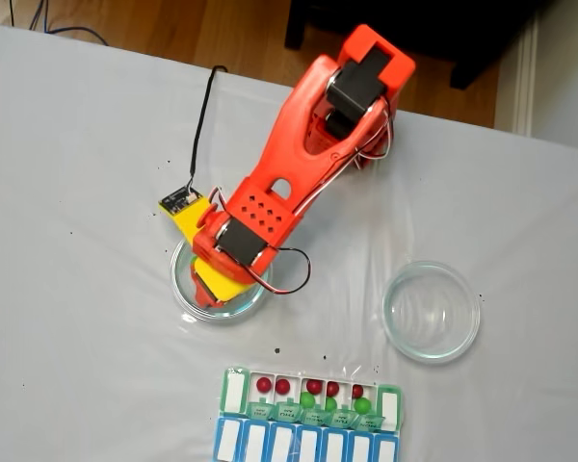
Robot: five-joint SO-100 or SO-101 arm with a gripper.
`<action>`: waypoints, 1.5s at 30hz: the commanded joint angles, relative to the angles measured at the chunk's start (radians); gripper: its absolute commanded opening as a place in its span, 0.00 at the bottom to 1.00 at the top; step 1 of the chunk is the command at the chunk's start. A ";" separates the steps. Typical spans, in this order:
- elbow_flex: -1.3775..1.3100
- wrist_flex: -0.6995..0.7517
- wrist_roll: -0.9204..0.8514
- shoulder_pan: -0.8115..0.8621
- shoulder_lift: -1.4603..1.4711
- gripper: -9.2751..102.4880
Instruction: Sort medicines into box.
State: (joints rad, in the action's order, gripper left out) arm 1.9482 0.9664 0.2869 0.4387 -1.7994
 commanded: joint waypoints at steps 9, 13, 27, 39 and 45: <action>-0.084 0.025 0.057 -0.021 0.025 0.27; -0.084 0.040 0.058 -0.029 0.020 0.26; -0.087 0.086 -0.031 -0.058 0.018 0.24; -0.081 0.103 -0.061 -0.075 0.029 0.23; -0.067 0.080 -0.061 -0.075 0.018 0.21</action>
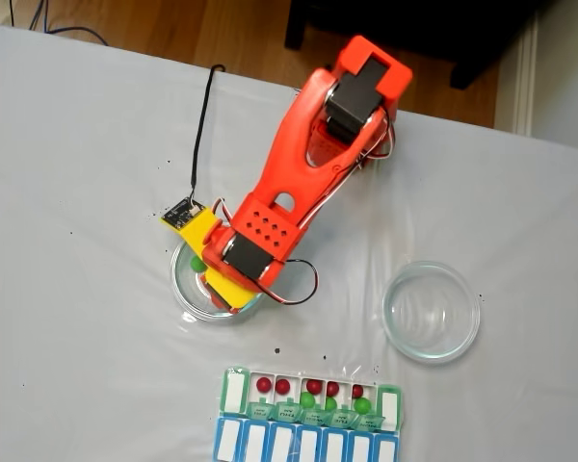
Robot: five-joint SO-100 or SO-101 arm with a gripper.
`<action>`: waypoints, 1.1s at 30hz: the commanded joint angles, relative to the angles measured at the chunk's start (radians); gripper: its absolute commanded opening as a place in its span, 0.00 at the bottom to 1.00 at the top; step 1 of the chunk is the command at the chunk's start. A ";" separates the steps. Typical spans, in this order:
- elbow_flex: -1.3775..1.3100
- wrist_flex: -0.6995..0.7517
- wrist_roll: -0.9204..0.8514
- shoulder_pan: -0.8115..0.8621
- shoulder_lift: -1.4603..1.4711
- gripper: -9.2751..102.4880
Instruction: Sort medicines into box.
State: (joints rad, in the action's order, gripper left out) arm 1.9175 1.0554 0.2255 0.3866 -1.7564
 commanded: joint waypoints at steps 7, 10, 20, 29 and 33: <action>-0.031 -0.009 0.000 -0.021 -0.029 0.19; -0.031 -0.012 0.003 -0.021 -0.029 0.17; -0.028 -0.025 0.008 -0.011 -0.040 0.12; -0.023 -0.021 0.008 -0.006 -0.040 0.09; -0.067 0.002 0.005 0.005 -0.035 0.09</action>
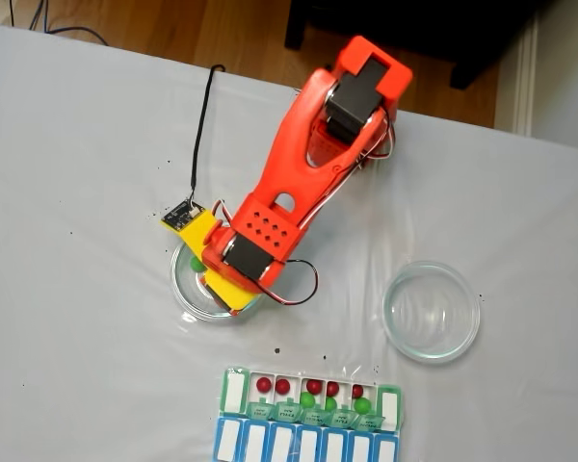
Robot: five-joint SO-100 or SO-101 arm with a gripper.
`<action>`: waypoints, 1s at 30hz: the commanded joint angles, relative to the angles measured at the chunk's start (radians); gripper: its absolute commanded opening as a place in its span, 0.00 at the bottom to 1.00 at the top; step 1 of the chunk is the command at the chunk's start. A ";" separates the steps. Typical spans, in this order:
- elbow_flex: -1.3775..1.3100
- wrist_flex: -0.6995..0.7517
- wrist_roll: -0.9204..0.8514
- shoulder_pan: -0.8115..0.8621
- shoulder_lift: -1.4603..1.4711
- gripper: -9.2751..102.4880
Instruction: Sort medicines into box.
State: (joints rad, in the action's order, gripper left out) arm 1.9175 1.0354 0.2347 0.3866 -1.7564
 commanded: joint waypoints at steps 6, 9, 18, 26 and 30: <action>-0.115 0.091 -0.095 0.043 -0.061 0.10; -0.117 0.104 -0.135 0.086 -0.098 0.09; -0.167 0.156 -0.287 0.172 -0.126 0.10; -0.397 0.305 -0.371 0.201 -0.112 0.10; -0.537 0.353 -0.357 0.150 -0.077 0.09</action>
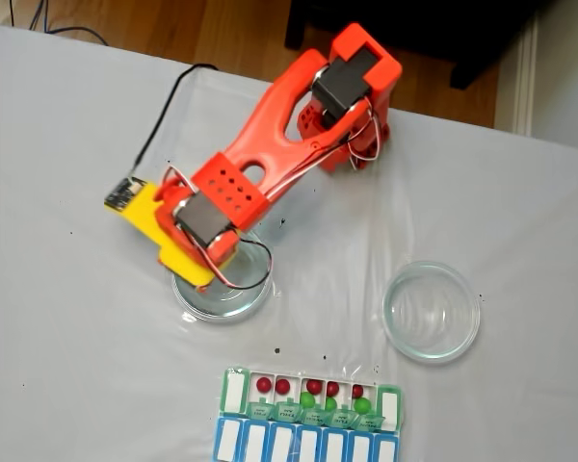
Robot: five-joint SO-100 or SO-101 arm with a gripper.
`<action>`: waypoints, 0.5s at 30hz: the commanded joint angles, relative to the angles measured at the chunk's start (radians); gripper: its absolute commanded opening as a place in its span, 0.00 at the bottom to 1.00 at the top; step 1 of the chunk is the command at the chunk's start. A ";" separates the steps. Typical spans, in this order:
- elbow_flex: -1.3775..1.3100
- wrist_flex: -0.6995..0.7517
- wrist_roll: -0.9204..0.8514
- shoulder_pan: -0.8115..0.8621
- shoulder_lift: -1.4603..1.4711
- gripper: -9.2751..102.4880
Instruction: Sort medicines into box.
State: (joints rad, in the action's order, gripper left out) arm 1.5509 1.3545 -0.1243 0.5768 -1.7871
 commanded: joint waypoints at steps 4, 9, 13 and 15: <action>-0.270 0.109 -0.015 -0.150 -0.023 0.09; -0.354 0.202 0.009 -0.321 0.020 0.09; -0.436 0.276 0.060 -0.426 0.095 0.09; -0.449 0.282 0.072 -0.474 0.121 0.09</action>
State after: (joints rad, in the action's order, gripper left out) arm 1.2134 1.6183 -0.0706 0.1764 -1.6552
